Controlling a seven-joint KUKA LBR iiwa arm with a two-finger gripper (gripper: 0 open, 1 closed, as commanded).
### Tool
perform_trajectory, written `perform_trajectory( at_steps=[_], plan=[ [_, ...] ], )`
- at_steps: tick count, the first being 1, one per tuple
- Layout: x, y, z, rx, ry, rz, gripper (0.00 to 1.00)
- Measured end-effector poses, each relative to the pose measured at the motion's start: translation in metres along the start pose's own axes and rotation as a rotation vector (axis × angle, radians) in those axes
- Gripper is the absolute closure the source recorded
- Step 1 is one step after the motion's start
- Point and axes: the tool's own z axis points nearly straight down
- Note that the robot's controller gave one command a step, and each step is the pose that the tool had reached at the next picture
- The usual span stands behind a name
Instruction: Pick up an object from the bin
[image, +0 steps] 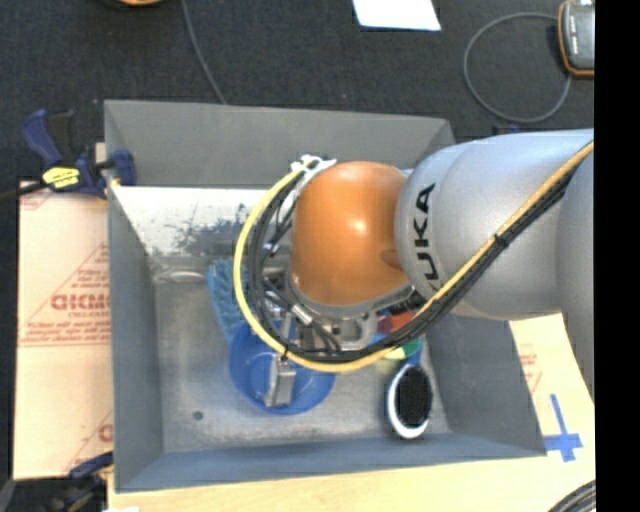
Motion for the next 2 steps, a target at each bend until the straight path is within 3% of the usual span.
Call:
perform_trajectory(
  at_steps=[1, 2],
  plan=[
    [-0.002, -0.001, -0.005, -0.002, -0.008, 0.005, 0.00],
    [-0.107, -0.059, 0.111, 0.000, -0.015, -0.116, 0.00]
  ],
)
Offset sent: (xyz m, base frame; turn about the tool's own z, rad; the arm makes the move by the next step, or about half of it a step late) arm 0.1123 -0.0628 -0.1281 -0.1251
